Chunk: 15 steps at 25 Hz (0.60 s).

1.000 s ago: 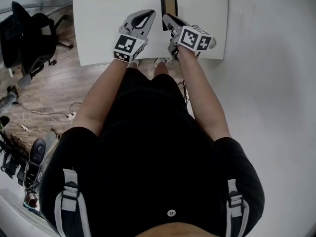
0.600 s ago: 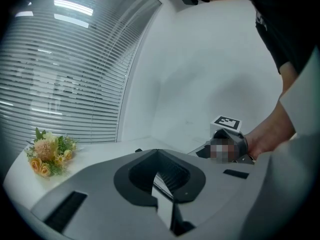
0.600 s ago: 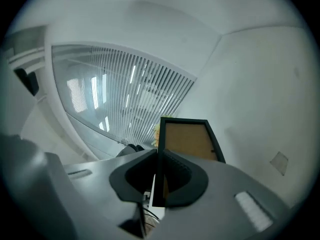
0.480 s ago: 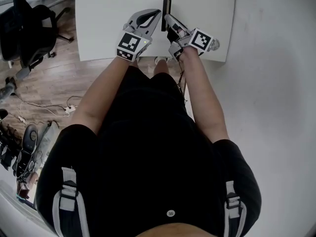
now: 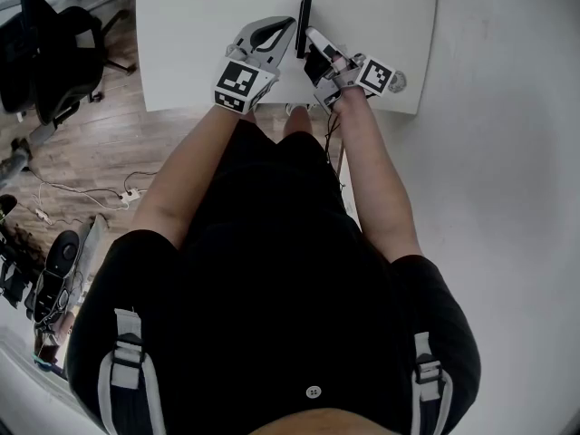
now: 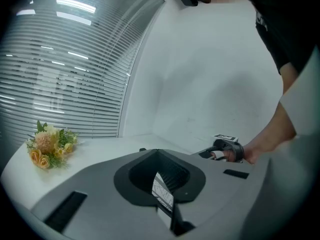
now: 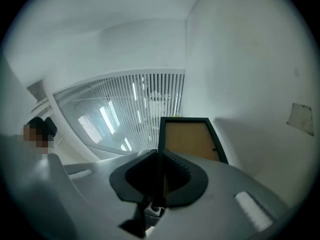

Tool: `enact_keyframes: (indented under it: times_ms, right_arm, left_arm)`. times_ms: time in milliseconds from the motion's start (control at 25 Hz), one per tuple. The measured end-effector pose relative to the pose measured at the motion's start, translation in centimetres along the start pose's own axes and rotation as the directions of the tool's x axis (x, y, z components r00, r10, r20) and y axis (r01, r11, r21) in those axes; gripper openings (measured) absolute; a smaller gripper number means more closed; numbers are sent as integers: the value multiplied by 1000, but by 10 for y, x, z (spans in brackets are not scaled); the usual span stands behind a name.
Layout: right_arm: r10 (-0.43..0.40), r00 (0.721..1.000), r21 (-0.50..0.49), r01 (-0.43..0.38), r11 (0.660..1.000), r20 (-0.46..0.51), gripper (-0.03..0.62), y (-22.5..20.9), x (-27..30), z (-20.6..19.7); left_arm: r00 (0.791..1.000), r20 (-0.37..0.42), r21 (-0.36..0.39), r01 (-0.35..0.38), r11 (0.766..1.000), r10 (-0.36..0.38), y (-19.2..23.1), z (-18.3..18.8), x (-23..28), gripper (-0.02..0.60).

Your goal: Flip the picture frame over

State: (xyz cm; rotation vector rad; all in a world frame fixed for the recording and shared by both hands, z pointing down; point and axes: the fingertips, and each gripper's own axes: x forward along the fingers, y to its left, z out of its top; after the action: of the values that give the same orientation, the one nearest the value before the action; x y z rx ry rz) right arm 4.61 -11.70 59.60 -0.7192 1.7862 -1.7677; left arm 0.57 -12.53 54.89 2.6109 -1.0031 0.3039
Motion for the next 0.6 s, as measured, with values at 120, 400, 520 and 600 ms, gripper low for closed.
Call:
enact_keyframes:
  times_ms: [120, 400, 520, 600]
  right_arm:
    - [35, 999, 44, -35, 998, 12, 49, -5, -2, 0]
    - [53, 998, 83, -54, 995, 14, 49, -16, -6, 1]
    - [63, 998, 85, -64, 994, 11, 49, -20, -7, 3]
    - [64, 998, 74, -65, 995, 5, 49, -22, -8, 3]
  left_arm:
    - [1000, 0, -3, 3, 1000, -3, 0, -3, 1, 6]
    - [1000, -4, -7, 5, 1000, -5, 1, -5, 3, 6]
    - [1000, -6, -8, 3, 1000, -3, 2, -9, 4, 6]
    - [1000, -6, -11, 3, 1000, -3, 3, -12, 5, 6]
